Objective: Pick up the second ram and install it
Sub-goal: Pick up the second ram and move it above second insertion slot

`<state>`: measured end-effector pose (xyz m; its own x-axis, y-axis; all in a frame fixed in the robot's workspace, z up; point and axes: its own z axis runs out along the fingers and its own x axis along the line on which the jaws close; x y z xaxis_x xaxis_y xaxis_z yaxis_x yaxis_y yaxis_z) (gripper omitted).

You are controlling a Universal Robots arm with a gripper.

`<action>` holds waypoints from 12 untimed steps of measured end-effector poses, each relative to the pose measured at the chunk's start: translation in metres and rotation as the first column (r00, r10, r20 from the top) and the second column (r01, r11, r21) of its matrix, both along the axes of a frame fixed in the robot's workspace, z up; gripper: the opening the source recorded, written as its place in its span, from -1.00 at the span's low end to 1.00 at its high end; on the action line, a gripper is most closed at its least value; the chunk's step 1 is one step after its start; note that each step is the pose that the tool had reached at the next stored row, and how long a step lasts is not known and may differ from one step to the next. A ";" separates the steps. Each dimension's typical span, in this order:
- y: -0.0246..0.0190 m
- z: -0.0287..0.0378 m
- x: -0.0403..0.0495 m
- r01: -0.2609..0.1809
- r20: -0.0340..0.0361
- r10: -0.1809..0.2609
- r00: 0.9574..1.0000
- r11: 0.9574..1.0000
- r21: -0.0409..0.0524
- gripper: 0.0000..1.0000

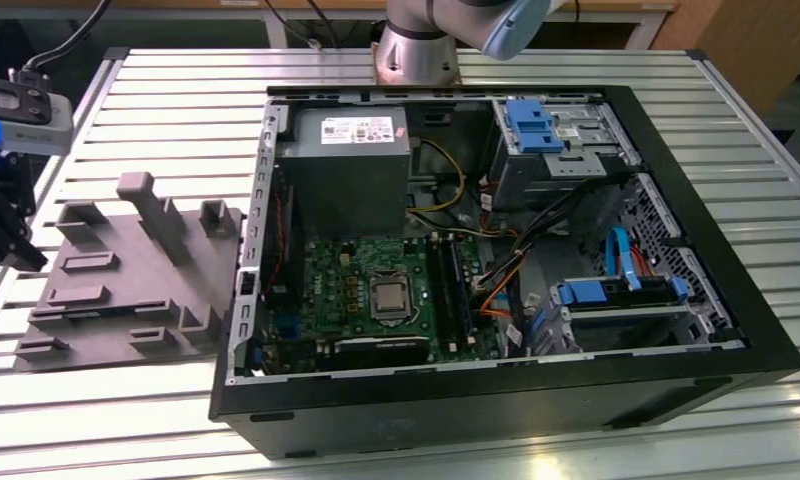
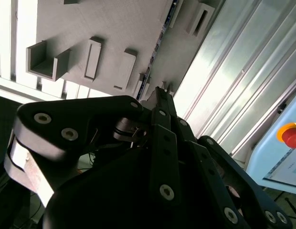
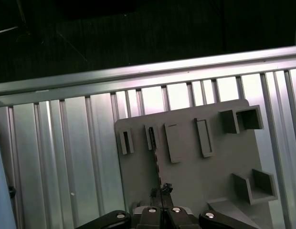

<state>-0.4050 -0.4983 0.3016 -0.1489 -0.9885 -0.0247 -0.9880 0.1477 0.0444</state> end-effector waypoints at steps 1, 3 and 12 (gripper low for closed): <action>0.0000 -0.0002 0.0000 0.000 0.000 0.000 1.000 1.000 0.000 -0.79; 0.0000 -0.0006 0.0000 0.000 0.000 0.000 1.000 1.000 0.000 -0.79; 0.0000 -0.0130 0.0000 -0.008 0.000 0.008 1.000 1.000 0.000 -0.79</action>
<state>-0.4050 -0.4983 0.2886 -0.1410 -0.9897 -0.0247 -0.9892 0.1398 0.0443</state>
